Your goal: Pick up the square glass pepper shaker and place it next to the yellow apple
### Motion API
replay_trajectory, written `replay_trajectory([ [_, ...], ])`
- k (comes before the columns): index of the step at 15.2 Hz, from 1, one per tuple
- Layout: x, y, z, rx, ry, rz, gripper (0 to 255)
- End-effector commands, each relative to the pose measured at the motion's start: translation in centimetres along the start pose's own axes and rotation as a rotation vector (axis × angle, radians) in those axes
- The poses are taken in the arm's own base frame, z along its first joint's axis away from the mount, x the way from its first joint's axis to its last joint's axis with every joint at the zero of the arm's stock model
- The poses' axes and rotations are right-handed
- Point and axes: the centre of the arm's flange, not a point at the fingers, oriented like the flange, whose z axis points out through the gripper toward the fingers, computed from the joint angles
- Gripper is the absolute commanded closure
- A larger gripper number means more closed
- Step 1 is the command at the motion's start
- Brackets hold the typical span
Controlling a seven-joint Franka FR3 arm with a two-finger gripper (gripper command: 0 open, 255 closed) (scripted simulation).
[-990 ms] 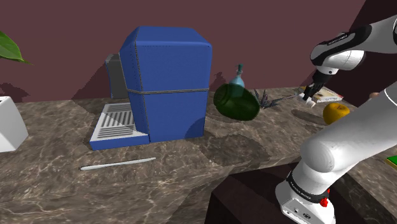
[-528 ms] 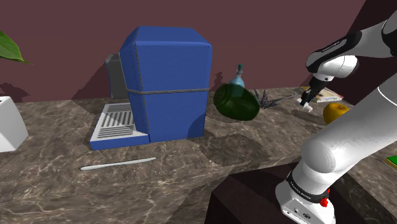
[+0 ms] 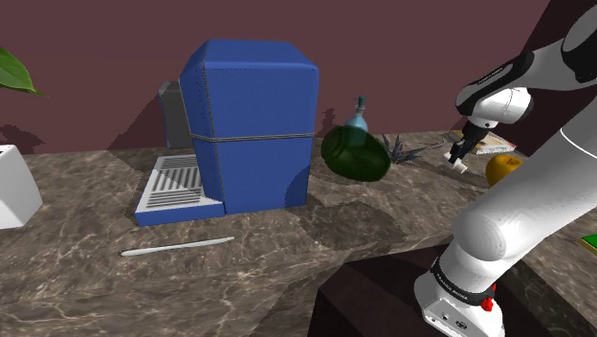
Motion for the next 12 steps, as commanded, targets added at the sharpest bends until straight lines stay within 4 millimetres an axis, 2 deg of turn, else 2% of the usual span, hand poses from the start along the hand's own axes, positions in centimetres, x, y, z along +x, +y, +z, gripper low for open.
replay_trajectory([
  [1,0.0,0.0,0.0,0.000,0.000,0.000,255],
  [2,0.0,0.0,0.0,0.000,0.000,0.000,255],
  [3,0.0,0.0,0.0,0.000,0.000,0.000,0],
  [8,0.0,0.0,0.0,0.000,0.000,0.000,0],
  [12,0.0,0.0,-5.0,0.000,0.000,0.000,0],
])
